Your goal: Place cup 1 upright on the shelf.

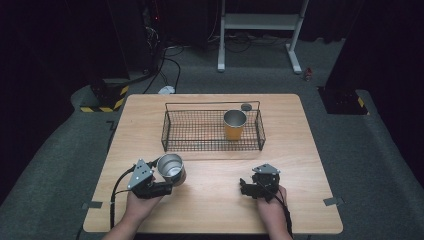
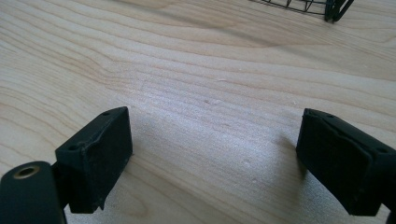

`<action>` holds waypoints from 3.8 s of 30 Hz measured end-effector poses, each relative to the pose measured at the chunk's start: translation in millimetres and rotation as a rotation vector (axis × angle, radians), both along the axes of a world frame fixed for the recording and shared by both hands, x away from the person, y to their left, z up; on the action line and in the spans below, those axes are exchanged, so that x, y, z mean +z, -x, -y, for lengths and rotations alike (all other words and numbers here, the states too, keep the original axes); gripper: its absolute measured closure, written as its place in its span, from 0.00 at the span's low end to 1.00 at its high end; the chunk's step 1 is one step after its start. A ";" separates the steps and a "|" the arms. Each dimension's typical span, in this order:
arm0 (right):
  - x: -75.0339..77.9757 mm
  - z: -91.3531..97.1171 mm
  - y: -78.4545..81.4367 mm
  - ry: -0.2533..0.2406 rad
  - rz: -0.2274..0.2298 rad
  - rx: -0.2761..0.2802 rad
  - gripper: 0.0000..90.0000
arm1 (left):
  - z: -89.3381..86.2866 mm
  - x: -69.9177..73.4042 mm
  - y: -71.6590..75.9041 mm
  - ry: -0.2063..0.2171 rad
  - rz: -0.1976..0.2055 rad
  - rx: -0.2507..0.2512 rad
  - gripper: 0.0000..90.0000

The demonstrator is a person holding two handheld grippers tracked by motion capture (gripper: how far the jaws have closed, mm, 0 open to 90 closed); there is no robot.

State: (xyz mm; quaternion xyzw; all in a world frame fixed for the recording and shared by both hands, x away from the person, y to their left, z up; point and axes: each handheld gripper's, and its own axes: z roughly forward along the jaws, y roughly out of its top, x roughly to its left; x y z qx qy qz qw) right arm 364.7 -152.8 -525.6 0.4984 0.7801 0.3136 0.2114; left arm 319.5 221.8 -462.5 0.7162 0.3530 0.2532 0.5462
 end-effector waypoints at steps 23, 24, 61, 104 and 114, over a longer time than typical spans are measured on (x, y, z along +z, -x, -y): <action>0.1 -0.2 0.6 0.002 -0.001 0.003 0.12 | 7.6 24.1 -41.1 0.036 0.030 0.033 0.21; 0.1 -0.2 0.5 0.002 -0.001 0.004 0.12 | 8.2 25.3 -43.3 0.042 0.031 0.036 0.21; 0.2 0.1 1.1 0.004 -0.002 0.003 0.12 | 40.8 61.7 -113.6 0.027 0.051 0.084 0.21; 0.1 0.2 1.0 0.005 0.000 0.010 0.12 | 56.3 31.2 -165.7 0.000 -0.086 0.162 0.21; 0.2 0.0 1.1 0.003 -0.002 0.009 0.12 | 61.2 22.8 -169.9 -0.019 -0.124 0.161 0.21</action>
